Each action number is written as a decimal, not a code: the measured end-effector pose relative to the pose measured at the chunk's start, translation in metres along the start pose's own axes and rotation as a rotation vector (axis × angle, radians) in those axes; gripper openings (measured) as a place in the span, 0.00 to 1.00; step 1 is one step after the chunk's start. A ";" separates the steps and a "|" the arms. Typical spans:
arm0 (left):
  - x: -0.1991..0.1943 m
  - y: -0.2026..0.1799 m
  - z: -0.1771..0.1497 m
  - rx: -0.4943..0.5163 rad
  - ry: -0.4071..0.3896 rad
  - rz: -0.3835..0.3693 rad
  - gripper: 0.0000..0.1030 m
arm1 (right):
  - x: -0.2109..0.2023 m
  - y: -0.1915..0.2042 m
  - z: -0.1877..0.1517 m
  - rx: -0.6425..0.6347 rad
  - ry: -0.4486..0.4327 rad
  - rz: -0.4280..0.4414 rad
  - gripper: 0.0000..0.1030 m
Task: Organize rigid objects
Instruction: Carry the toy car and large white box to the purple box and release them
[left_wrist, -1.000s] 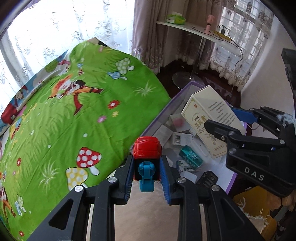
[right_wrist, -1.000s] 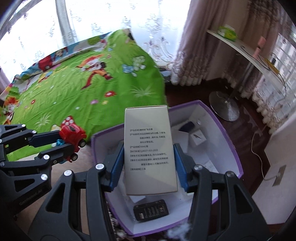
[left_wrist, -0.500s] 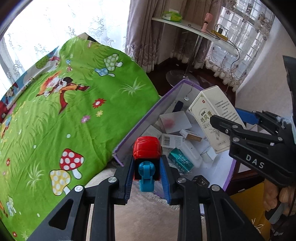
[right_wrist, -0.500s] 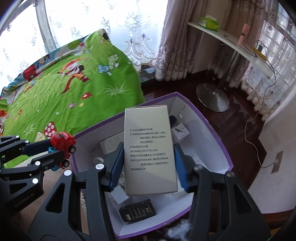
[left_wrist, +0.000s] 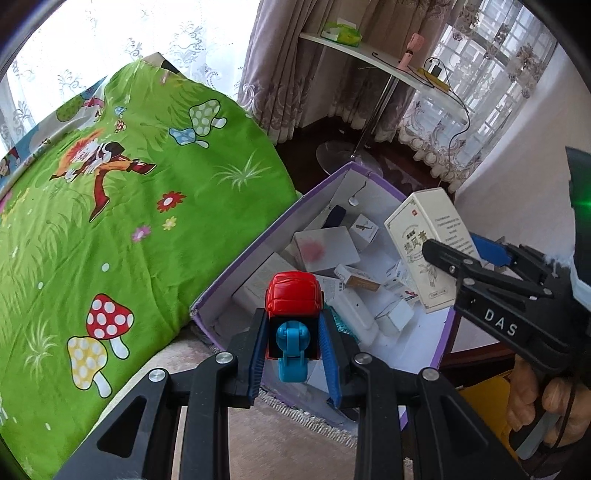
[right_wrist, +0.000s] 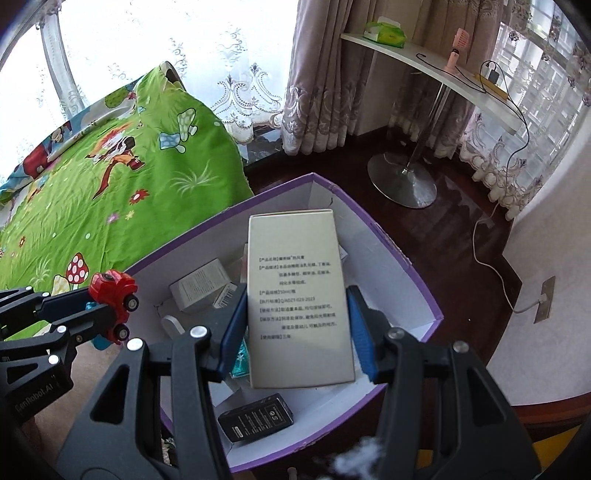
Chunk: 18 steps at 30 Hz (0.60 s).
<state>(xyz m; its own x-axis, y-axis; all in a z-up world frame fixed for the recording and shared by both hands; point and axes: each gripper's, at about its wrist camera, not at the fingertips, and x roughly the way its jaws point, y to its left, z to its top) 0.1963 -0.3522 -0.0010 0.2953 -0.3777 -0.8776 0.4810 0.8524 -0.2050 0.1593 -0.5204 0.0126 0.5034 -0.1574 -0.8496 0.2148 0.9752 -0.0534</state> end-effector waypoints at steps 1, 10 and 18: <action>0.000 0.000 0.000 -0.001 0.001 -0.003 0.29 | 0.000 0.000 0.000 0.001 0.003 -0.004 0.54; -0.006 -0.001 -0.009 -0.010 0.010 -0.051 0.45 | -0.006 -0.002 -0.008 0.021 0.023 -0.019 0.60; -0.023 -0.005 -0.039 -0.044 0.033 -0.049 0.63 | -0.019 0.002 -0.029 0.011 0.019 -0.033 0.67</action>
<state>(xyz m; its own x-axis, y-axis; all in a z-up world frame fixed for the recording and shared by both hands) 0.1551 -0.3341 0.0032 0.2443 -0.4076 -0.8799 0.4571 0.8486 -0.2663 0.1263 -0.5110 0.0137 0.4795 -0.1868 -0.8574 0.2401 0.9677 -0.0765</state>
